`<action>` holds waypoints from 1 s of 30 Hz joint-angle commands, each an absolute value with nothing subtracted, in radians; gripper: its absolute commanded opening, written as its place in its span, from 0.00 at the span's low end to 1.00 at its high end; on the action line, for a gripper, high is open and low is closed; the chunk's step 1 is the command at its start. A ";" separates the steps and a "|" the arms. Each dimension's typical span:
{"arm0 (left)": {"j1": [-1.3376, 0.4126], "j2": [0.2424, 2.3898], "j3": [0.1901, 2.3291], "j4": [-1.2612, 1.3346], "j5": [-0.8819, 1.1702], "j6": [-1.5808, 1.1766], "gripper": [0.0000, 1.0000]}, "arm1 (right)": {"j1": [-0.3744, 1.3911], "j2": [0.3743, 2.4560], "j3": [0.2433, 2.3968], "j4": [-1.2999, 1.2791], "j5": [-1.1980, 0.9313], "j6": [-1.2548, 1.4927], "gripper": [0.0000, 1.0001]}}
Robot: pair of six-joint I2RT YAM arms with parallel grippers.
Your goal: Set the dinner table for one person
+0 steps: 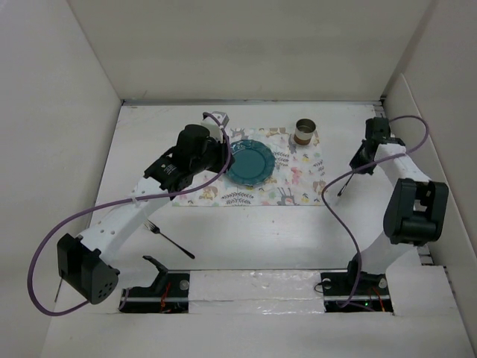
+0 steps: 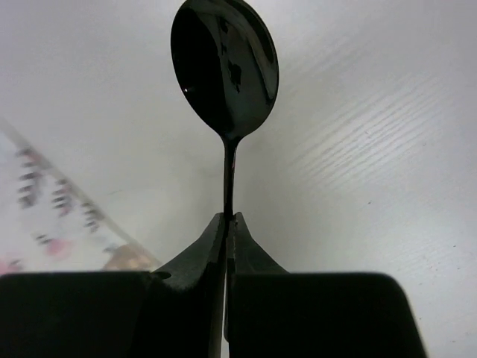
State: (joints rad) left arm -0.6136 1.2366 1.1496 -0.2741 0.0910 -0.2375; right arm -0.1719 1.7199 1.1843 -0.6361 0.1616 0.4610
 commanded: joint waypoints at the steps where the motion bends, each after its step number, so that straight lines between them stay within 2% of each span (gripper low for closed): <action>1: -0.614 1.241 1.239 -0.247 0.054 -0.258 0.21 | -0.033 1.502 1.351 -0.580 0.106 0.393 0.00; 7: -0.614 1.285 1.327 -0.262 0.014 -0.307 0.21 | 0.141 1.517 1.443 -0.641 -0.039 0.350 0.00; 12: -0.534 1.258 1.284 -0.249 0.037 -0.394 0.28 | 0.282 1.577 1.462 -0.600 -0.072 0.374 0.00; 16: -0.514 1.207 1.218 -0.244 -0.027 -0.463 0.37 | 0.305 1.736 1.516 -0.621 -0.097 0.387 0.00; 26: -0.514 1.075 1.097 -0.281 -0.127 -0.566 0.39 | 0.325 1.971 1.621 -0.607 -0.115 0.385 0.00; 30: -0.514 1.065 1.078 -0.395 -0.205 -0.624 0.42 | 0.334 2.038 1.625 -0.607 -0.098 0.393 0.00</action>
State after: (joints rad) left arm -0.5110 1.0813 1.0908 -0.3325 -0.1265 -0.5606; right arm 0.3206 2.0216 1.5787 -0.6205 -0.1028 0.3893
